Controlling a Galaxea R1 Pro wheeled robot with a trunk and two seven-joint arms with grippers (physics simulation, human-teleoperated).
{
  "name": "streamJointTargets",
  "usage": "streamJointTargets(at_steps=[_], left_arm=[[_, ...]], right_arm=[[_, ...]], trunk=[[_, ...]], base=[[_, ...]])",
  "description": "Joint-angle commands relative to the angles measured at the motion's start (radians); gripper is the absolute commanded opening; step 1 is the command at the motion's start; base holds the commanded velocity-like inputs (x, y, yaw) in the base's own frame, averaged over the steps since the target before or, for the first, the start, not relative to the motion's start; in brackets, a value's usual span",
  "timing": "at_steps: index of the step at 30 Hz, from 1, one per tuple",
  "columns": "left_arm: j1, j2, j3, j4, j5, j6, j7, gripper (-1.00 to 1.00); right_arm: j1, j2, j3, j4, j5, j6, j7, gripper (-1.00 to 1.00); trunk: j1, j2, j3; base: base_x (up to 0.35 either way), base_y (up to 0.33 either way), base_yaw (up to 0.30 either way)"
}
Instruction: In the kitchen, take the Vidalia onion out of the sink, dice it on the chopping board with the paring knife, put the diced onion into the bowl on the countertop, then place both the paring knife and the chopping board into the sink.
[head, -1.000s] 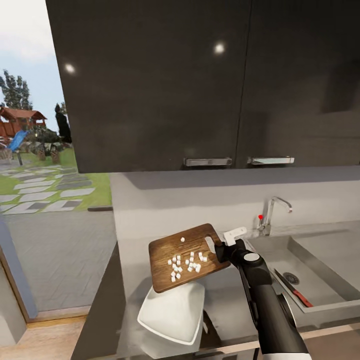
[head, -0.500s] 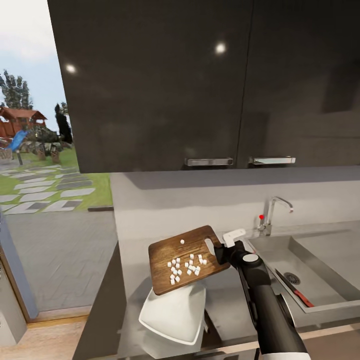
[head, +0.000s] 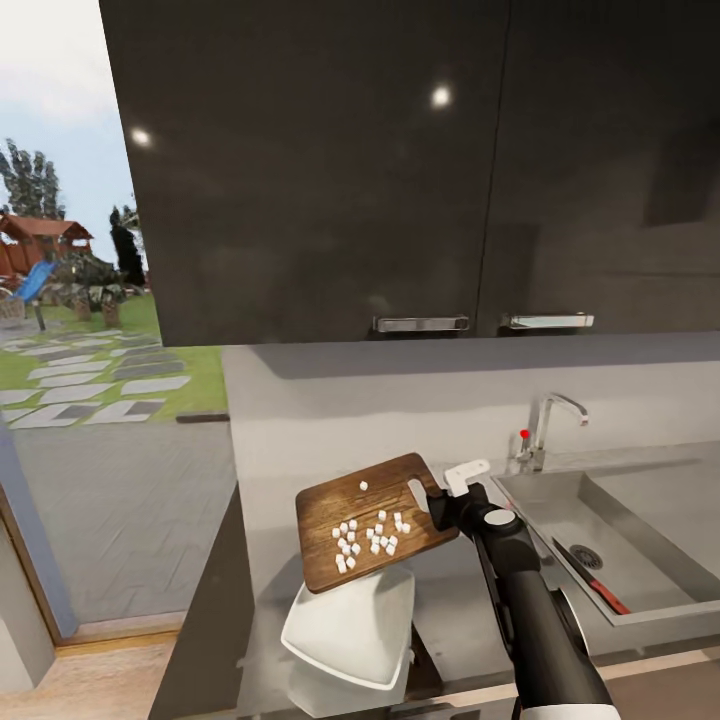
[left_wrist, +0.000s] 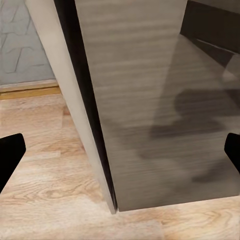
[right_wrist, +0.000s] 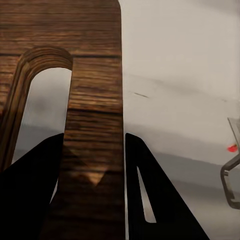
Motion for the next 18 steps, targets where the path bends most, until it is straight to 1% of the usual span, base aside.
streamJointTargets(at_steps=[1,6,10,15,18], left_arm=[[0.0,0.002,-0.008,-0.001,0.007,-0.001,0.009,1.0],[0.0,0.002,-0.008,-0.001,0.007,-0.001,0.009,1.0],[0.0,0.002,-0.008,-0.001,0.007,-0.001,0.009,1.0],[0.0,0.002,-0.008,-0.001,0.007,-0.001,0.009,1.0],[0.0,0.002,-0.008,-0.001,0.007,-0.001,0.009,1.0]], right_arm=[[0.0,0.001,-0.003,-0.001,0.01,0.001,0.009,-1.0],[0.0,0.001,-0.003,0.0,0.01,-0.002,0.01,-1.0],[0.0,0.001,-0.003,0.001,0.01,-0.004,0.01,-1.0],[0.0,0.001,-0.003,0.024,0.01,-0.038,0.01,-1.0],[0.0,0.001,-0.004,0.029,0.01,-0.044,0.01,-1.0]], trunk=[[0.0,-0.001,0.0],[0.0,-0.001,0.0],[0.0,-0.001,0.0],[0.0,-0.001,0.0],[0.0,-0.001,0.0]], base=[[0.0,0.0,0.0],[0.004,0.004,0.0],[0.092,0.079,0.0],[0.022,0.02,0.0],[0.001,0.001,0.0]])
